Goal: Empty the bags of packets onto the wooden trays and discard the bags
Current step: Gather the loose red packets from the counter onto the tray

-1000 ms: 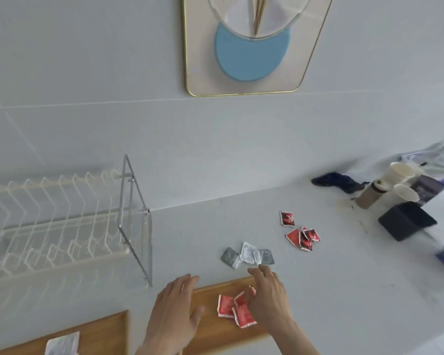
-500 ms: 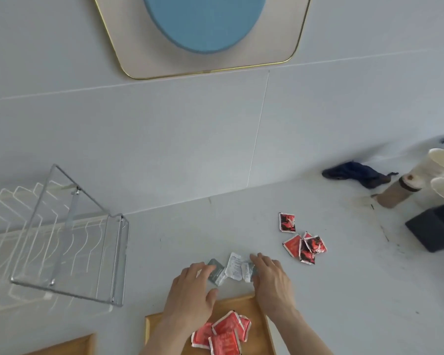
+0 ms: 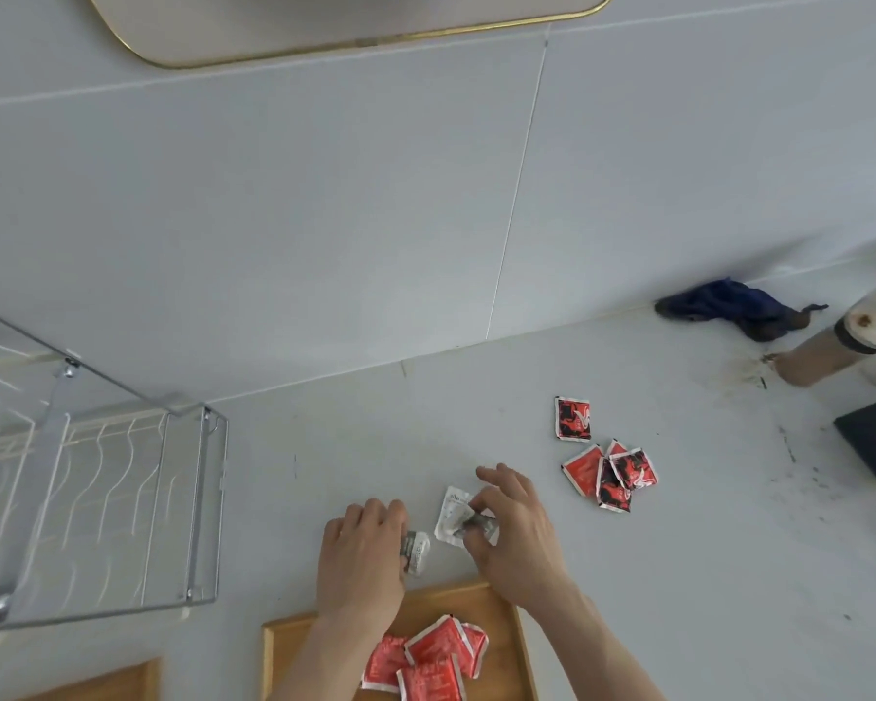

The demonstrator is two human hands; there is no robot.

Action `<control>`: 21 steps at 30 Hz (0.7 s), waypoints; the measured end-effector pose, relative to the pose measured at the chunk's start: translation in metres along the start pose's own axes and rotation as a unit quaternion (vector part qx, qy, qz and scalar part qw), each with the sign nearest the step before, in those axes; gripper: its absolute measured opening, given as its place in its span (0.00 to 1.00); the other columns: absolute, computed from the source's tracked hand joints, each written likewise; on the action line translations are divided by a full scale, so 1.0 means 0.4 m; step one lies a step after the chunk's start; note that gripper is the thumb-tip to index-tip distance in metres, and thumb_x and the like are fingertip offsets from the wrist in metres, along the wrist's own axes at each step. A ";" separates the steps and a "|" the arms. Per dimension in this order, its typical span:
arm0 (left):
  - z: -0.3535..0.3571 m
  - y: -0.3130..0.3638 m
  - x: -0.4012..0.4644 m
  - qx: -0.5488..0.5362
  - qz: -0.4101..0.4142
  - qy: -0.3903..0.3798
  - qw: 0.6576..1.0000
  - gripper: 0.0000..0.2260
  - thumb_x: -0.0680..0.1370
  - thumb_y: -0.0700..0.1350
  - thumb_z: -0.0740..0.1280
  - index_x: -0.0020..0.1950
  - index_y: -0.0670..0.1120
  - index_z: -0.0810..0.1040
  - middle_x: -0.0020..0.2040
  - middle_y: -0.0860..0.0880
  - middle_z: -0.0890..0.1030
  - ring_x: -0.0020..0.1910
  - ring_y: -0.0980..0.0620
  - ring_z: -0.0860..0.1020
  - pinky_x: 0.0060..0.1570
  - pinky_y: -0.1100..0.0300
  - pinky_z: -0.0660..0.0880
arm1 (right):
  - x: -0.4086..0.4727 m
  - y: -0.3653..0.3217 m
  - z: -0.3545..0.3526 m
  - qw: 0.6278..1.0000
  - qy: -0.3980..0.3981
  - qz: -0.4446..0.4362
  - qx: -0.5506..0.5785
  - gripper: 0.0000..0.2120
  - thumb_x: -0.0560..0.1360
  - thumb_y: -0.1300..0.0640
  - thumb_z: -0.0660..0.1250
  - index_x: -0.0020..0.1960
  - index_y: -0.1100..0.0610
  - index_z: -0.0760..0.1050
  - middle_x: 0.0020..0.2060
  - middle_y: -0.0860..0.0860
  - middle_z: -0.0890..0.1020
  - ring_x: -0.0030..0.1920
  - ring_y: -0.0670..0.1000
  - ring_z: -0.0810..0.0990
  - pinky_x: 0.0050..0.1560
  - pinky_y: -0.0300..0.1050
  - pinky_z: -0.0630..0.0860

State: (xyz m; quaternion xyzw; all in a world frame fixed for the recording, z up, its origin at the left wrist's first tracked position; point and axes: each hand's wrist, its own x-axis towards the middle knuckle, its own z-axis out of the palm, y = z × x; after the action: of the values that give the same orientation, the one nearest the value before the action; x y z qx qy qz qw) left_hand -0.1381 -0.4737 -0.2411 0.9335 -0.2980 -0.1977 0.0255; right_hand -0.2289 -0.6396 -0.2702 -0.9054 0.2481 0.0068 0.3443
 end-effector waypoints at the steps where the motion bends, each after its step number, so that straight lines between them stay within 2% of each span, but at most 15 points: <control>1: -0.004 -0.004 -0.004 -0.009 -0.011 0.001 1.000 0.14 0.76 0.48 0.71 0.57 0.56 0.69 0.56 0.55 0.77 0.58 0.51 0.75 0.60 0.56 0.71 | 0.008 -0.007 0.012 0.999 -0.028 -0.011 -0.018 0.10 0.70 0.56 0.70 0.52 0.54 0.80 0.73 0.49 0.73 0.78 0.54 0.62 0.69 0.50 0.69; 3: -0.009 -0.022 -0.015 -0.052 -0.048 0.005 0.997 0.15 0.76 0.48 0.71 0.56 0.56 0.67 0.53 0.56 0.77 0.54 0.52 0.77 0.56 0.57 0.72 | 0.015 -0.024 0.034 0.996 -0.052 -0.019 -0.071 0.11 0.71 0.55 0.70 0.54 0.53 0.80 0.76 0.49 0.70 0.80 0.56 0.60 0.72 0.51 0.66; 4: -0.011 -0.036 -0.024 -0.081 -0.069 0.008 0.994 0.15 0.76 0.47 0.71 0.55 0.57 0.67 0.52 0.56 0.77 0.52 0.53 0.78 0.54 0.58 0.74 | 0.013 -0.035 0.043 0.995 -0.042 -0.020 -0.089 0.11 0.70 0.56 0.72 0.52 0.53 0.81 0.73 0.50 0.73 0.78 0.57 0.65 0.70 0.51 0.69; 6: -0.019 -0.066 -0.043 -0.149 -0.105 0.013 0.983 0.10 0.77 0.48 0.70 0.52 0.57 0.70 0.50 0.57 0.78 0.47 0.54 0.79 0.48 0.60 0.76 | 0.007 -0.050 0.058 0.995 -0.007 -0.015 -0.100 0.11 0.65 0.60 0.75 0.46 0.52 0.82 0.59 0.50 0.82 0.65 0.58 0.77 0.58 0.49 0.77; 8: -0.029 -0.099 -0.069 -0.216 -0.132 0.022 0.967 0.06 0.76 0.48 0.69 0.49 0.57 0.74 0.47 0.57 0.79 0.44 0.56 0.79 0.44 0.60 0.76 | -0.002 -0.061 0.067 0.996 0.026 0.000 -0.084 0.11 0.62 0.64 0.76 0.42 0.53 0.81 0.46 0.49 0.82 0.53 0.57 0.80 0.47 0.47 0.77; 10: -0.042 -0.131 -0.099 -0.277 -0.152 0.032 0.948 0.04 0.76 0.48 0.70 0.46 0.56 0.76 0.45 0.57 0.81 0.42 0.58 0.79 0.40 0.61 0.74 | -0.010 -0.077 0.063 0.998 0.051 0.025 -0.042 0.12 0.63 0.69 0.74 0.39 0.54 0.79 0.42 0.51 0.80 0.45 0.57 0.81 0.39 0.46 0.74; 12: -0.051 -0.161 -0.134 -0.330 -0.167 0.038 0.928 0.05 0.75 0.49 0.72 0.44 0.54 0.76 0.42 0.56 0.82 0.41 0.57 0.79 0.36 0.62 0.71 | -0.022 -0.102 0.053 0.996 0.060 0.068 0.017 0.13 0.65 0.72 0.70 0.38 0.54 0.77 0.41 0.51 0.80 0.40 0.57 0.80 0.35 0.46 0.74; 15: -0.061 -0.209 -0.194 -0.376 -0.183 0.037 0.908 0.04 0.74 0.47 0.73 0.43 0.53 0.78 0.40 0.54 0.83 0.40 0.55 0.80 0.36 0.61 0.71 | -0.051 -0.144 0.046 0.985 0.058 0.131 0.100 0.12 0.68 0.67 0.73 0.42 0.52 0.76 0.42 0.48 0.79 0.41 0.52 0.79 0.36 0.41 0.74; 18: -0.050 -0.277 -0.258 -0.428 -0.209 0.022 0.879 0.04 0.72 0.45 0.71 0.43 0.53 0.79 0.39 0.52 0.84 0.40 0.51 0.81 0.39 0.55 0.73 | -0.092 -0.204 0.051 0.952 0.039 0.195 0.234 0.15 0.69 0.63 0.77 0.50 0.50 0.77 0.45 0.47 0.83 0.43 0.49 0.83 0.39 0.45 0.81; 21: -0.027 -0.362 -0.325 -0.476 -0.225 0.027 0.850 0.06 0.67 0.47 0.71 0.42 0.54 0.81 0.37 0.53 0.84 0.37 0.50 0.80 0.40 0.53 0.74 | -0.138 -0.274 0.085 0.923 -0.004 0.240 0.300 0.18 0.70 0.65 0.77 0.54 0.50 0.78 0.46 0.49 0.85 0.45 0.52 0.86 0.42 0.49 0.83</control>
State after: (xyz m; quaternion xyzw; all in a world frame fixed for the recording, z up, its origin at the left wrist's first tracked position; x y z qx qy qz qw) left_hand -0.1517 -0.2817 -0.2091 0.8534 0.0517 -0.2902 0.4300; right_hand -0.2223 -0.5237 -0.2182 -0.6732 0.4467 0.0179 0.5891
